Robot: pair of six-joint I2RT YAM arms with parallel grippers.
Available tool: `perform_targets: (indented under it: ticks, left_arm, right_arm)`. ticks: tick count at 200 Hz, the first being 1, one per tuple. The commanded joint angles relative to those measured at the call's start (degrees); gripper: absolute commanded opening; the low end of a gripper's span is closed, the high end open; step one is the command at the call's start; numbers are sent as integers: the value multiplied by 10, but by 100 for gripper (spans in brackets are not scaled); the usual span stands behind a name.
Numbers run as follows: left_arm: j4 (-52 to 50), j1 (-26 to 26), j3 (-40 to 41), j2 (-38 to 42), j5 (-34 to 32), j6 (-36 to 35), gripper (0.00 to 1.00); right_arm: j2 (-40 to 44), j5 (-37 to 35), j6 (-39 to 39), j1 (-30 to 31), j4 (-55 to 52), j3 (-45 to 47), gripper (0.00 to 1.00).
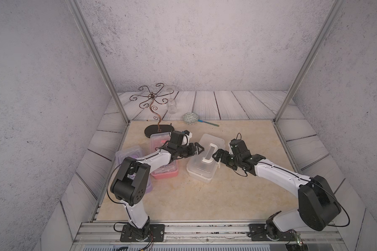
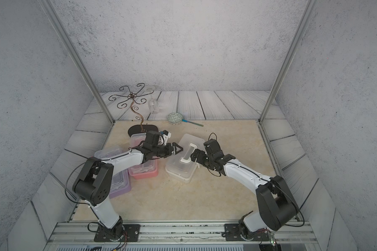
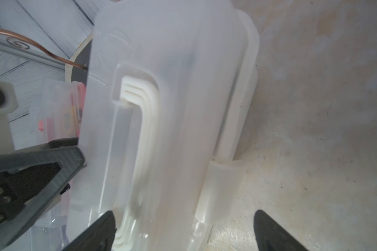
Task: Close toolboxes
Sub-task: Fasten the toolbox latch on the toolbox.
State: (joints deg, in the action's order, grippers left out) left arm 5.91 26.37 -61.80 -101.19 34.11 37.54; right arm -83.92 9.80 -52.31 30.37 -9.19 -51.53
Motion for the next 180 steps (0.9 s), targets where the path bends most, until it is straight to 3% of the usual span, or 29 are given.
perform_targets:
  ticks: [1, 75, 132, 180]
  left_arm:
    - [-34, 22, 20, -2, 25, 7, 79]
    - [-16, 35, 32, -29, 38, 21, 78]
    - [17, 48, 38, -57, 59, 41, 75]
    - [16, 54, 28, -46, 53, 61, 75]
  right_arm:
    - [-18, 29, -36, -7, 44, 15, 98]
    - [-81, 97, -70, -7, 148, 7, 98]
    - [-93, 132, -55, -7, 213, 9, 87]
    - [-99, 130, -6, -20, 156, -22, 87]
